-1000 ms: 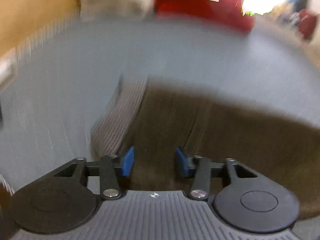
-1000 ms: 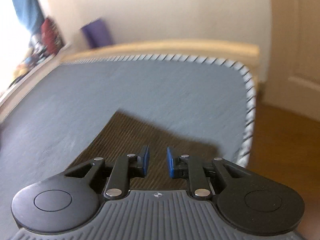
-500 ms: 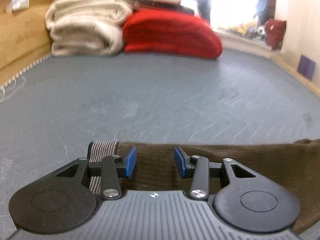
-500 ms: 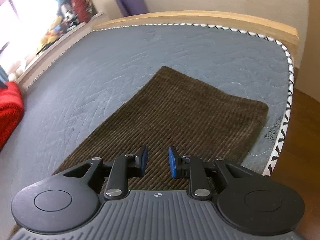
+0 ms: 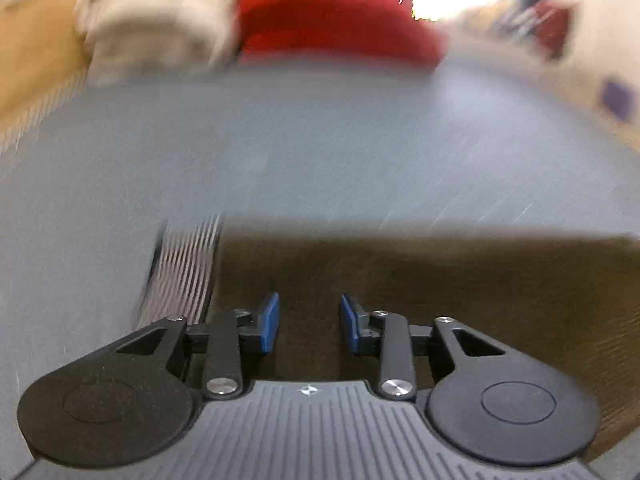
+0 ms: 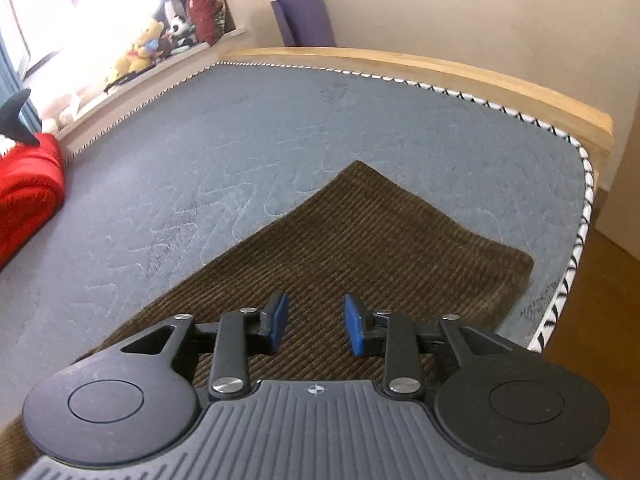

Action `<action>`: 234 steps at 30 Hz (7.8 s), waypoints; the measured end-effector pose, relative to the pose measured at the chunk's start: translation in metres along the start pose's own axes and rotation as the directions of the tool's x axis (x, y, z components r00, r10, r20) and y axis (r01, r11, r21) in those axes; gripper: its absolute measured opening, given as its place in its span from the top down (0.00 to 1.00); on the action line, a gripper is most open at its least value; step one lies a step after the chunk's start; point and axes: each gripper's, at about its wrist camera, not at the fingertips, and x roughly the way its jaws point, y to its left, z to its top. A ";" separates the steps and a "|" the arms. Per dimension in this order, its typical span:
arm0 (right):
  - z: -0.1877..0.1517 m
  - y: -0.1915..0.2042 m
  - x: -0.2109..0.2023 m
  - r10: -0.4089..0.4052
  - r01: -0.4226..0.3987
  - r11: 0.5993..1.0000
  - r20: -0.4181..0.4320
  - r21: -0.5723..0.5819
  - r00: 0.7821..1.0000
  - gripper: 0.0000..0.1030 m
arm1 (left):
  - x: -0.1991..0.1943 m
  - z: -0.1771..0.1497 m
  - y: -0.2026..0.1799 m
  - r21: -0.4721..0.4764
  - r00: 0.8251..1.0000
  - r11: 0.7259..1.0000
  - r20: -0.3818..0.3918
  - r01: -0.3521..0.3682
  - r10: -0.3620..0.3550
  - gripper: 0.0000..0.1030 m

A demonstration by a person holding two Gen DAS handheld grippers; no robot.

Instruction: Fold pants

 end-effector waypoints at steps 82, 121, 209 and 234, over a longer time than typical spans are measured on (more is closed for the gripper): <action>-0.273 0.234 -0.072 0.348 -0.508 0.288 -0.405 -0.812 0.846 0.58 | -0.022 -0.059 -0.106 0.325 0.920 0.861 -0.150 0.392 -0.362 0.32; -0.216 0.223 -0.151 0.697 -0.431 0.428 -0.013 -0.794 0.717 0.73 | -0.022 -0.058 -0.104 0.325 0.918 0.859 -0.153 0.396 -0.366 0.30; -0.276 0.224 -0.175 0.567 -0.161 0.398 0.104 -0.903 0.817 0.73 | -0.110 0.034 -0.102 -0.100 0.605 0.601 0.013 0.793 -0.796 0.14; -0.249 0.224 -0.189 0.709 -0.474 0.365 -0.091 -0.801 0.700 0.54 | -0.084 0.051 -0.105 -0.034 0.793 0.796 -0.079 0.604 -0.605 0.83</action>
